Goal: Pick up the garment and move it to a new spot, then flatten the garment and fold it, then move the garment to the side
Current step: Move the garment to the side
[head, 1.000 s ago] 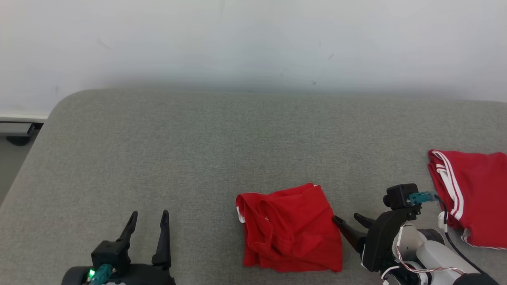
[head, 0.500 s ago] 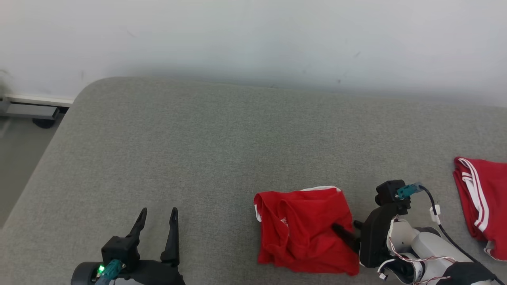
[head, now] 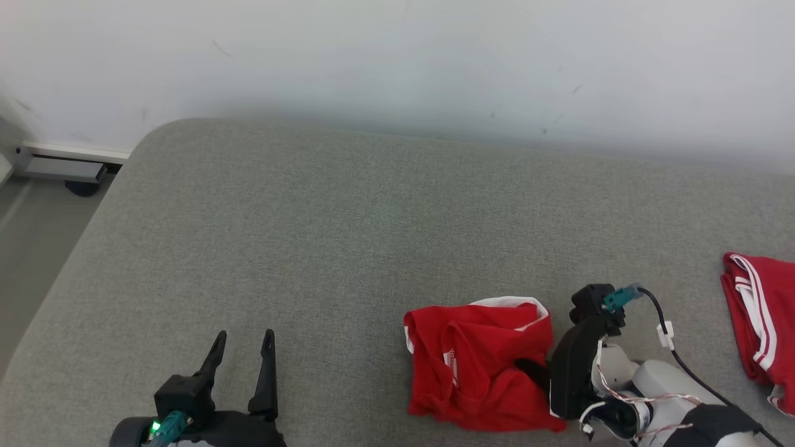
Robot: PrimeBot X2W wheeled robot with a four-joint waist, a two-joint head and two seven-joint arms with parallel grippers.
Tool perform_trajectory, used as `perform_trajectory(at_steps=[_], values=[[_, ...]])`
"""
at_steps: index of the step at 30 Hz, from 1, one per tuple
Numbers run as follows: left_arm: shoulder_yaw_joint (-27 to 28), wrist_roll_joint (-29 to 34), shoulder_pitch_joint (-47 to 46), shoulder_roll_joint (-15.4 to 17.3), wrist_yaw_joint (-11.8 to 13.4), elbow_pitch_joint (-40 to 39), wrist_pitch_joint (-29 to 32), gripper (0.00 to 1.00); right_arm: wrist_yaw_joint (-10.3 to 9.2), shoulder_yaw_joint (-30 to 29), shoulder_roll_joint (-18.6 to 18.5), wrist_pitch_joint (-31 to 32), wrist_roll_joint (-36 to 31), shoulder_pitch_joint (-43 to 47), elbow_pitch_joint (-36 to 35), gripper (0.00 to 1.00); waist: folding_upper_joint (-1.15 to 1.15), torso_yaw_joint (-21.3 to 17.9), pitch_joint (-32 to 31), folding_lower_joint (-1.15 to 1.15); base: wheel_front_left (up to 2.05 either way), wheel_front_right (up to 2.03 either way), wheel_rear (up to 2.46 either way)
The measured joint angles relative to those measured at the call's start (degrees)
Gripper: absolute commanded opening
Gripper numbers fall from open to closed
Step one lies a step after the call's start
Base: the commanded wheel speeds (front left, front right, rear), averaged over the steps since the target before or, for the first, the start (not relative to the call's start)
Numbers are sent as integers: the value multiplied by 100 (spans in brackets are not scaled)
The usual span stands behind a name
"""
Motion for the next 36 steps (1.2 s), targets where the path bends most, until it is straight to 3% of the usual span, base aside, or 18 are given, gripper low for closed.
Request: perform_trajectory(at_steps=[6, 21, 36], values=[[76, -38, 21, -1, 1, 14, -2, 100, 56, -15, -53, 54, 5, -342, 33, 0, 0, -123, -16, 0, 0, 0, 0], [68, -44, 42, -3, 9, 89, -51, 100, 152, -143, -701, 258, 30, -822, -187, 0, 0, -527, -153, 0, 0, 0, 0], [78, -45, 150, 47, 8, 59, -52, 100, 157, -103, -983, 814, -26, -1480, 356, 0, 0, -934, -149, 0, 0, 0, 0]])
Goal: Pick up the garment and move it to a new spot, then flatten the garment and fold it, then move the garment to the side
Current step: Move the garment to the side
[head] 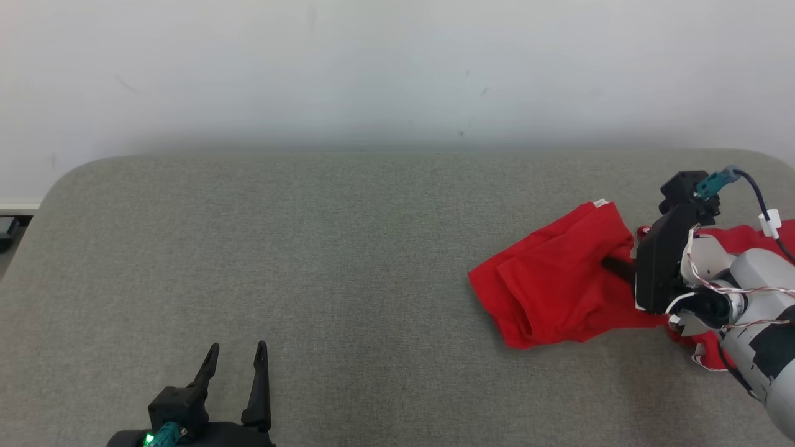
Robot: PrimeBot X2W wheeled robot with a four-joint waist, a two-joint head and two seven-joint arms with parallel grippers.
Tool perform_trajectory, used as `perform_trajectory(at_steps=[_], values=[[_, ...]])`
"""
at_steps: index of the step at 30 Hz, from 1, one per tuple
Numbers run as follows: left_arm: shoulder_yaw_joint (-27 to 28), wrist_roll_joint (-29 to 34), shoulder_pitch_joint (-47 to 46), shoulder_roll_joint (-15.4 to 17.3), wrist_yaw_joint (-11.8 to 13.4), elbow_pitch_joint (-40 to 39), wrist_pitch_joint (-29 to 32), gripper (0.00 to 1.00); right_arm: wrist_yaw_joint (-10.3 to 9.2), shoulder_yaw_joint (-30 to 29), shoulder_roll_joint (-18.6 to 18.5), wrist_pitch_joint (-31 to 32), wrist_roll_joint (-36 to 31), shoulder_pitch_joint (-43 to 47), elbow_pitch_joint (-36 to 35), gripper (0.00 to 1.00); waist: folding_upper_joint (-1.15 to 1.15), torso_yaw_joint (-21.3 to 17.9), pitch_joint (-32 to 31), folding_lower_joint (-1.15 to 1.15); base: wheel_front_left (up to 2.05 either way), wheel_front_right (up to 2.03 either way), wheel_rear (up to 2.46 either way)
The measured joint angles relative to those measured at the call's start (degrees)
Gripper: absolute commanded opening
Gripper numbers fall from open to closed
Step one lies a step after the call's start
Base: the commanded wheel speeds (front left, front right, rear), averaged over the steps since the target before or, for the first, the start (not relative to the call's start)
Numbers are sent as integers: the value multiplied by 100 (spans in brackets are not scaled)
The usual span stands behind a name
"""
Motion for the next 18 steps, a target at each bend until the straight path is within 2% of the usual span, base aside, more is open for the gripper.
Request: perform_trajectory(at_steps=[18], values=[[-75, 12, -63, 103, -12, -146, 9, 100, -7, -99, -323, 252, -68, -770, 711, 0, 0, -309, 310, 0, 0, 0, 0]])
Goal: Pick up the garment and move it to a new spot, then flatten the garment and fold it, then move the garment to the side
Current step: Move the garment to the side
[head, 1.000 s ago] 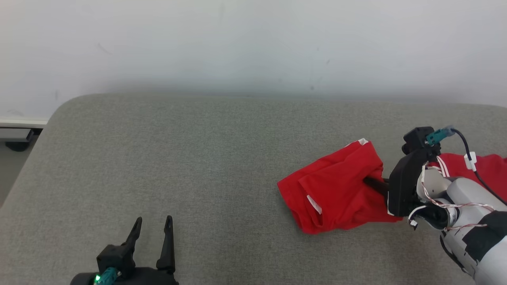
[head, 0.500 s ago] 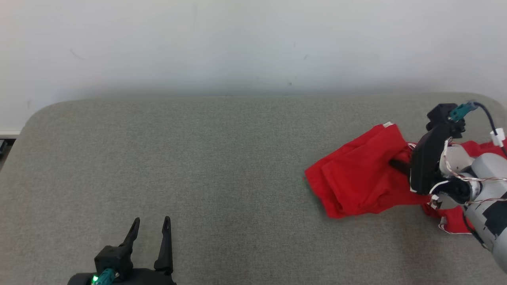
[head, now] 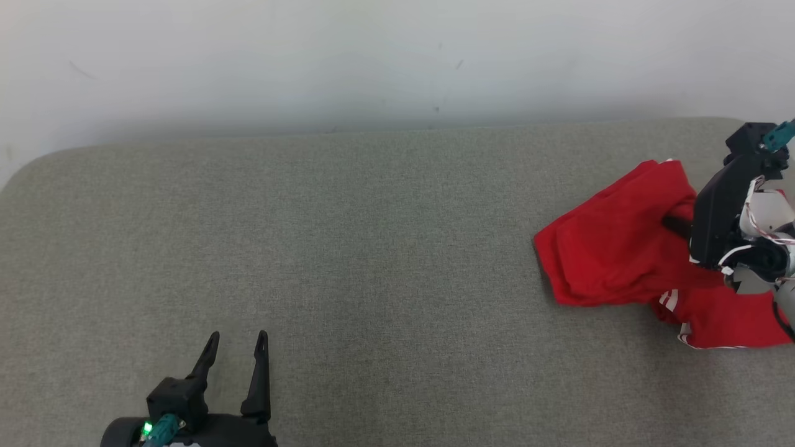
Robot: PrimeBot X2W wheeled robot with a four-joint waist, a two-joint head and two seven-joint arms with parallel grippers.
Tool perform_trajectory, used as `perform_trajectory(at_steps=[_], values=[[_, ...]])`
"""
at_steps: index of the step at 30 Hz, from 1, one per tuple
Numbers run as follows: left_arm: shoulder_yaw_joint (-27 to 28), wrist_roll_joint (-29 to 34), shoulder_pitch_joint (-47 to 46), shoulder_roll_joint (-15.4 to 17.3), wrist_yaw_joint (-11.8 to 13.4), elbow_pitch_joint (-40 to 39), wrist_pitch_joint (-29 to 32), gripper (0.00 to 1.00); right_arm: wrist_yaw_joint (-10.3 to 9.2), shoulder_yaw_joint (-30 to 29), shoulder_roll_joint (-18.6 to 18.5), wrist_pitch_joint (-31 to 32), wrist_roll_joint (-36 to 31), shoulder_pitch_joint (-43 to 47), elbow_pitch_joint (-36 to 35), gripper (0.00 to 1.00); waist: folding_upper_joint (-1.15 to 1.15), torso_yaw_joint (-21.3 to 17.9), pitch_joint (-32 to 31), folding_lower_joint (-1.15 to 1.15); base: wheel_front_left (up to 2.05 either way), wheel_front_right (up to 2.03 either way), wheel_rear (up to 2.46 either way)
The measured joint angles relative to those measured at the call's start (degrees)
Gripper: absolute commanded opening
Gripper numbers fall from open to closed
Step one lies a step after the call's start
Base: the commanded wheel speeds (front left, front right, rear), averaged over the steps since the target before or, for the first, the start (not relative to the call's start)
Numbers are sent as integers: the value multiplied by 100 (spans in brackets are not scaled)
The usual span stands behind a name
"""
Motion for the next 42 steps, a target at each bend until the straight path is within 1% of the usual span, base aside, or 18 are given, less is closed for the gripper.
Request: perform_trajectory(at_steps=[15, 16, 19, 25, 27, 34, 39, 42], values=[[-48, 42, -218, 10, -7, -124, 76, 100, 26, 88, -119, 44, -158, -505, 471, 0, 0, -221, 323, 0, 0, 0, 0], [-49, 42, -219, 14, -45, -131, 78, 100, 27, 105, -133, 43, -187, -544, 494, 0, 0, -238, 348, 0, 0, 0, 0], [-60, 44, -224, 20, -46, -134, 102, 100, 34, 118, -167, 41, -236, -615, 568, 0, 0, -271, 395, 0, 0, 0, 0], [-102, 68, -426, 34, -56, -162, 129, 100, 51, 137, -356, -69, -307, -770, 779, 0, 0, -349, 570, 0, 0, 0, 0], [-119, 86, -441, 34, -98, -156, 143, 100, 51, 145, -411, -102, -355, -797, 832, 0, 0, -355, 609, 0, 0, 0, 0], [-165, 87, -444, 31, -99, -145, 148, 100, 51, 236, -537, -222, -485, -903, 1016, 0, 0, -330, 683, 0, 0, 0, 0], [-215, 91, -558, 20, -104, -137, 177, 100, 52, 354, -730, -322, -669, -914, 1168, 0, 0, -274, 754, 0, 0, 0, 0], [-220, 92, -579, 13, -105, -135, 177, 100, 57, 388, -750, -402, -727, -950, 1199, 0, 0, -233, 794, 0, 0, 0, 0]])
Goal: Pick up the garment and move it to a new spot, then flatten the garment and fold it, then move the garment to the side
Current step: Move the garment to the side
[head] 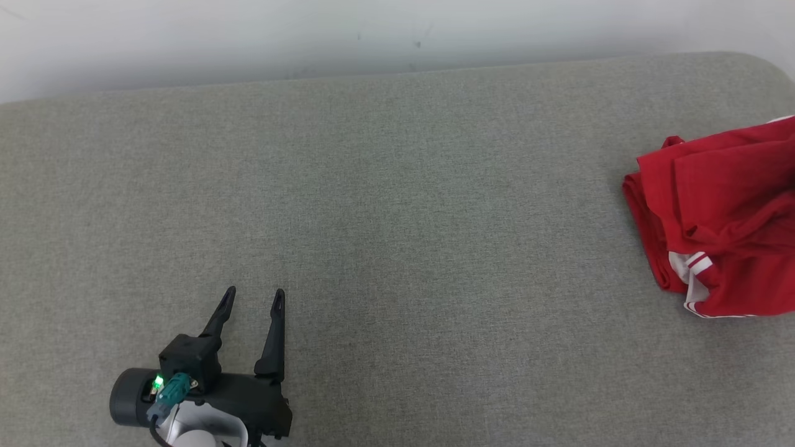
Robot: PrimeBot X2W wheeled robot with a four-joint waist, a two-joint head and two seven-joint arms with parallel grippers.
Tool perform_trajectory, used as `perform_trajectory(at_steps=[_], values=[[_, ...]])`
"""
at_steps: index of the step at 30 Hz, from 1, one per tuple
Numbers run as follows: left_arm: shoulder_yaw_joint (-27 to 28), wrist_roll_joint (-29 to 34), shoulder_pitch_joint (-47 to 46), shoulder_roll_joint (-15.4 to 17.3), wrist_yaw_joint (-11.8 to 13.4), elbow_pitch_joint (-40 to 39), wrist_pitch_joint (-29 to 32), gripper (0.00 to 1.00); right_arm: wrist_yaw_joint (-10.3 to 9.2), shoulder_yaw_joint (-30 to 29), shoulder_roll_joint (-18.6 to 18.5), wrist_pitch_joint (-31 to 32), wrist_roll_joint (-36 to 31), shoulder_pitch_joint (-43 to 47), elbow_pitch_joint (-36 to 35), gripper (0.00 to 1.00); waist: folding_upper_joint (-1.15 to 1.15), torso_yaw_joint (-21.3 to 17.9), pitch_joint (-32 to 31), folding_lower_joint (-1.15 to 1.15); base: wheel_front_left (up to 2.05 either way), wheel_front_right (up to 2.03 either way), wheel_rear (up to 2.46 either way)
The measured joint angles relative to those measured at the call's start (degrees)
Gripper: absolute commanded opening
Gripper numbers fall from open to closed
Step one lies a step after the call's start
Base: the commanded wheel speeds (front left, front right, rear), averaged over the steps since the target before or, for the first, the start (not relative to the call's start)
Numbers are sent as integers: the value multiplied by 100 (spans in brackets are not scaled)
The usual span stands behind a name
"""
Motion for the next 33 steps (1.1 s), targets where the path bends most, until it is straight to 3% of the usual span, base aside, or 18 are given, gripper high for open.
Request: perform_trajectory(at_steps=[19, 20, 21, 33], values=[[29, -2, -87, -7, -45, 159, -7, 100, -7, 424, 18, -137, -469, -81, 492, 0, 0, 197, 92, 0, 0, 0, 0], [31, -2, -87, -7, -45, 167, -7, 100, -8, 443, 18, -144, -483, -91, 511, 42, 0, 199, 88, 0, 0, 0, 0], [34, -3, -88, -7, -45, 183, -8, 100, -18, 463, 24, -163, -512, -105, 528, 98, 0, 200, 80, 0, 0, 0, 0], [109, -54, -85, -10, -44, 412, -65, 100, -58, 589, 119, -223, -703, -286, 740, 100, 0, 168, -204, 0, 0, 0, 0]])
